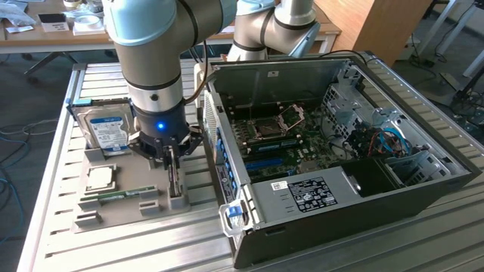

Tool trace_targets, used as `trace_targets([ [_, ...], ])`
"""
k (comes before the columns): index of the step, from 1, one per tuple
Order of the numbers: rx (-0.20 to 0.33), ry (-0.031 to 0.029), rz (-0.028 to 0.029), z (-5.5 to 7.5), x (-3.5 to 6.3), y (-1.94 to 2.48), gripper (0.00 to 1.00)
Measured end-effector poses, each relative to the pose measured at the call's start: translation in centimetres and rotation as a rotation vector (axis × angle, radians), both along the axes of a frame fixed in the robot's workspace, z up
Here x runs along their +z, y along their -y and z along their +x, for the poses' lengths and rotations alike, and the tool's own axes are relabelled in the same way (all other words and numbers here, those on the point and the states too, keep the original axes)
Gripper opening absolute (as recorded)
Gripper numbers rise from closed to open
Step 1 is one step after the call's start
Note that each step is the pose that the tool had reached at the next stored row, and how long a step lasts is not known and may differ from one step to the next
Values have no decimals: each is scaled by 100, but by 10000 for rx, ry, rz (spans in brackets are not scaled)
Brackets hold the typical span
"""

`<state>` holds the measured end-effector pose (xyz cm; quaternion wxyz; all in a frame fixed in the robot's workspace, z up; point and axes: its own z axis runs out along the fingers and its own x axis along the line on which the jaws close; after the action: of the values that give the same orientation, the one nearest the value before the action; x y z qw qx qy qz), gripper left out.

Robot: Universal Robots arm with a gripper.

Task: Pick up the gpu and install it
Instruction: 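Pick up the gpu and move the gpu toward the slot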

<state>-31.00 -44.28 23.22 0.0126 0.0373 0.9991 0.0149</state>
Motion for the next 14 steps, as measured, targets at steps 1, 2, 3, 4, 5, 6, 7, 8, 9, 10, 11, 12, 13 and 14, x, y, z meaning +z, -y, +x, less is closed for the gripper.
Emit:
trace_targets([
  [1,0,0,0,0,0,0,27],
  [2,0,0,0,0,0,0,27],
  [3,0,0,-1,0,0,0,27],
  [4,0,0,-1,0,0,0,27],
  [5,0,0,0,0,0,0,27],
  [6,0,0,0,0,0,0,27],
  [7,0,0,0,0,0,0,27],
  [8,23,0,0,0,0,0,27],
  [9,93,0,0,0,0,0,27],
  [10,187,1,-1,0,0,0,27],
  [11,278,1,0,-1,0,0,27],
  [12,326,1,-1,0,0,0,27],
  [13,331,0,0,0,0,0,27],
  [14,332,0,0,0,0,0,27],
])
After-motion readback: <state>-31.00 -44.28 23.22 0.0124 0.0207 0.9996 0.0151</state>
